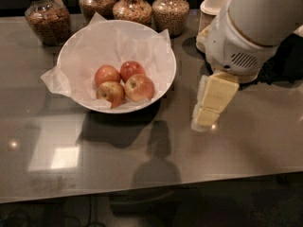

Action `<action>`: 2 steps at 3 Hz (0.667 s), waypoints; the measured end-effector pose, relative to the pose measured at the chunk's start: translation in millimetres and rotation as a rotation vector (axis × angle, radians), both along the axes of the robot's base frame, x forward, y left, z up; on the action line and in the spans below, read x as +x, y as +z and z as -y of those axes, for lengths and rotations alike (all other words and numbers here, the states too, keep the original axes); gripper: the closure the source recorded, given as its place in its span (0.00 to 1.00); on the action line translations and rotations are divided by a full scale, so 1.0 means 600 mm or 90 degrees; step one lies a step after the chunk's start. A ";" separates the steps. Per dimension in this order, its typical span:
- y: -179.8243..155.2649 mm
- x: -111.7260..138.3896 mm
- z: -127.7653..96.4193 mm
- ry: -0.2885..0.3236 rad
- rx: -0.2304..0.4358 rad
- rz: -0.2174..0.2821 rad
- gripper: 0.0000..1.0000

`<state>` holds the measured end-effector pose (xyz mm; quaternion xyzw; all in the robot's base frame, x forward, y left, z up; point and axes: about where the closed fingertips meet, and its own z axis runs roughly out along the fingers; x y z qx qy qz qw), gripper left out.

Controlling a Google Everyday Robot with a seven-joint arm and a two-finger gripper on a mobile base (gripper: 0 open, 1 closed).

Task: Pick apple from white bowl

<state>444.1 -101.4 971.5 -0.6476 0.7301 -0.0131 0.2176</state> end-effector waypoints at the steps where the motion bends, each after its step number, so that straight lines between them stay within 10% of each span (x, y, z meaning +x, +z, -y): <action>1: 0.013 -0.003 -0.092 0.050 0.022 0.044 0.00; 2: 0.013 -0.003 -0.092 0.050 0.022 0.044 0.00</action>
Offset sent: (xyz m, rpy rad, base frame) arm 0.0001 0.0438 0.0008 0.0270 -0.0414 0.0624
